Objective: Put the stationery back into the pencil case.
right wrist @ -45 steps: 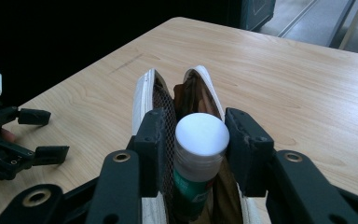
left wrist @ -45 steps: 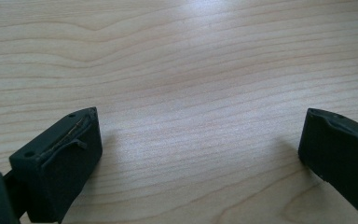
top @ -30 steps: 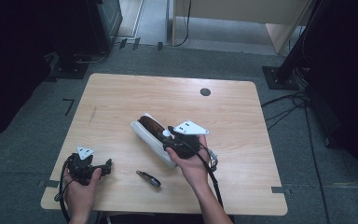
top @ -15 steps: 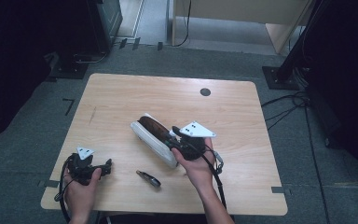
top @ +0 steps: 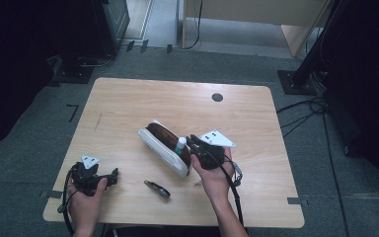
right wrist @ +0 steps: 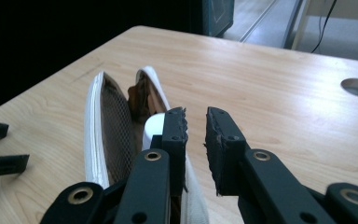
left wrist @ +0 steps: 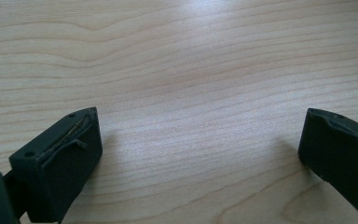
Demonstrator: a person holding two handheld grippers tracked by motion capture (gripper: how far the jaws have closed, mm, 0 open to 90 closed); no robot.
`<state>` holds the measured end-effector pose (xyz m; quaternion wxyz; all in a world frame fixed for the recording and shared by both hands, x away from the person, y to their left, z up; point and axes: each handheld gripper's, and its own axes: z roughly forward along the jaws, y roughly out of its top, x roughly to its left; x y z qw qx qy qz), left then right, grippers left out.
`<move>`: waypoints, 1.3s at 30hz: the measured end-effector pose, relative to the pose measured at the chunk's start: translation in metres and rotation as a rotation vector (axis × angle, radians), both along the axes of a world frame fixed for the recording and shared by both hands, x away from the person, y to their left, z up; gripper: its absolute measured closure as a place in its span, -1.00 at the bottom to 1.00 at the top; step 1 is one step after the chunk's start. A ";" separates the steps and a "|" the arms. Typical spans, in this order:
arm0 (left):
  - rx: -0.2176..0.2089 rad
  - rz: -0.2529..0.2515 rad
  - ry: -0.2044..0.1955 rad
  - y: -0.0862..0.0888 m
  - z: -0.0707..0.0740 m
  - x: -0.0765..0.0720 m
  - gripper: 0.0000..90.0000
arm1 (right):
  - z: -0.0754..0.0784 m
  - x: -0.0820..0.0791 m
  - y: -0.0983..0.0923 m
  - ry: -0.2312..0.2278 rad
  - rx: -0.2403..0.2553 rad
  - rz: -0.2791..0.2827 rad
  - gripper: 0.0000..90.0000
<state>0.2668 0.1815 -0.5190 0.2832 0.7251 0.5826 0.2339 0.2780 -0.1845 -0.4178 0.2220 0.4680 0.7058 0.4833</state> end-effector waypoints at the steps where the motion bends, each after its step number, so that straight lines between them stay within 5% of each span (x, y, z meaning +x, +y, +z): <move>1: -0.001 0.000 -0.001 0.000 0.000 0.000 -1.00 | -0.001 0.000 0.002 0.005 -0.002 0.003 0.73; 17: -0.001 -0.002 -0.001 0.000 0.000 0.000 -1.00 | 0.001 0.009 0.026 -0.007 -0.007 0.070 0.69; 27: 0.001 -0.004 0.001 0.000 0.000 0.000 -1.00 | 0.007 -0.018 0.008 -0.030 0.031 0.092 0.66; 39: 0.001 -0.003 -0.001 0.000 0.000 0.000 -1.00 | -0.013 -0.056 -0.005 -0.008 0.059 0.131 0.65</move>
